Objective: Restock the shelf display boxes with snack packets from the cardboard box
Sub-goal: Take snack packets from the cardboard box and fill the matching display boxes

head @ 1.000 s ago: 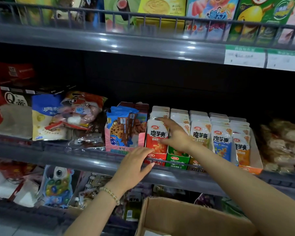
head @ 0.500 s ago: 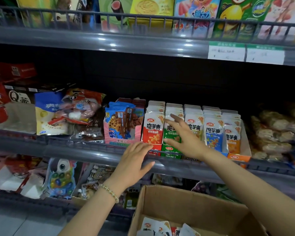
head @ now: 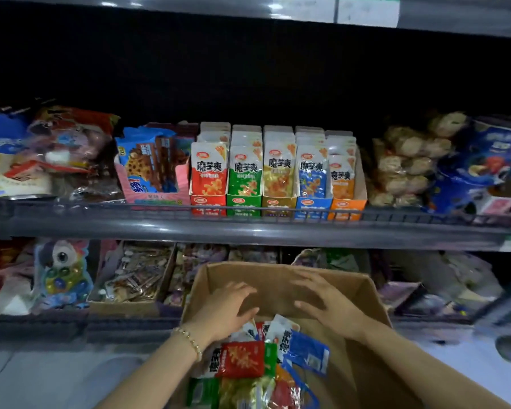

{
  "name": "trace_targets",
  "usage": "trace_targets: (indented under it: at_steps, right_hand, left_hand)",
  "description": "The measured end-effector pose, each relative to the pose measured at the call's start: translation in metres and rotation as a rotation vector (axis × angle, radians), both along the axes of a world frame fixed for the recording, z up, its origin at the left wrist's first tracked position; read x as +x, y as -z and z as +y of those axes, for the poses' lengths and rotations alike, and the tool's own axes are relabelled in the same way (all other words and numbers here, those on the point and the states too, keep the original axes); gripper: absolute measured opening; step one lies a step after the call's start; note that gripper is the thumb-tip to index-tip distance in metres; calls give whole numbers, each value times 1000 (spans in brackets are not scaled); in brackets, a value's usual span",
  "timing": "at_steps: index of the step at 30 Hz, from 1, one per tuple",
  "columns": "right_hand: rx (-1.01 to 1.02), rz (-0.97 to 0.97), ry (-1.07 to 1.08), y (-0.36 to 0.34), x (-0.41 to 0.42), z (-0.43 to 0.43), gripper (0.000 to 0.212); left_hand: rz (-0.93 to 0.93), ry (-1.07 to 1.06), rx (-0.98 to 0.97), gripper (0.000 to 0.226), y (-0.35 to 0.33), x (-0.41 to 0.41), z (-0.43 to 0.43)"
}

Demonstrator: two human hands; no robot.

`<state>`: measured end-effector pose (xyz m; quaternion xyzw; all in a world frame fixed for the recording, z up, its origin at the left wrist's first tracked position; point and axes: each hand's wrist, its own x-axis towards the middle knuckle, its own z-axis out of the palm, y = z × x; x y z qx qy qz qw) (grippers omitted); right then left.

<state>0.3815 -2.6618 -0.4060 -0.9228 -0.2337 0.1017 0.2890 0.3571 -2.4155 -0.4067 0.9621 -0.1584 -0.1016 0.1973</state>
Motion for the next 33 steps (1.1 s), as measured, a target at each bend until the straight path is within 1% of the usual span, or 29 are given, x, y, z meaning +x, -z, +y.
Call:
trace_targets:
  at_steps: [1, 3, 5, 6, 8, 9, 11, 12, 14, 16, 18, 21, 24, 26, 29, 31, 32, 33]
  right_hand:
    - [-16, 29, 11, 11, -3, -4, 44]
    - [-37, 147, 53, 38, -4, -10, 45]
    - [14, 322, 124, 63, -4, -12, 51]
    - [70, 407, 186, 75, -3, -13, 50]
    - [122, 513, 303, 95, -2, -10, 28]
    - [105, 518, 337, 109, -1, -11, 22]
    - [108, 585, 399, 138, 3, -14, 21]
    - [147, 621, 440, 156, 8, -15, 19]
    - [229, 646, 511, 165, 11, -7, 24]
    - [309, 697, 565, 154, 8, 4, 30]
    - [327, 731, 584, 156, 6, 8, 34]
    - [327, 725, 616, 166, 11, 6, 36]
    - [352, 766, 611, 169, 11, 4, 33]
    - [374, 804, 592, 166, 8, 5, 22]
    - [409, 788, 535, 158, 5, 5, 18]
    - [402, 761, 456, 139, 5, 7, 7]
    - [409, 728, 418, 130, 8, 6, 7]
    - [403, 699, 385, 116, 10, 5, 17]
  left_hand:
    - [38, -5, 8, 48, 10, 1, -3]
    - [130, -15, 31, 45, 32, 4, -6]
    - [221, -34, 62, 43, 53, 7, -10]
    - [261, -39, 70, 42, 62, 8, -13]
    - [330, -41, 84, 44, 77, 7, -20]
    - [368, -43, 97, 46, 84, 6, -23]
    - [434, -52, 112, 49, 96, 4, -25]
    - [458, -55, 119, 51, 101, 3, -24]
    - [473, -54, 135, 54, 110, 4, -22]
    - [472, -50, 139, 57, 115, 6, -19]
    - [474, -45, 132, 57, 119, 9, -18]
    - [474, -40, 102, 53, 122, 10, -17]
    - [482, -85, 42, 50, 121, 11, -17]
    - [465, -120, -9, 48, 119, 12, -17]
    - [469, -162, -58, 62, 114, 12, -18]
    - [493, -186, -116, 77, 104, 13, -19]
    - [501, -193, -168, 87, 99, 13, -19]
    - [504, -189, -222, 95, 93, 14, -19]
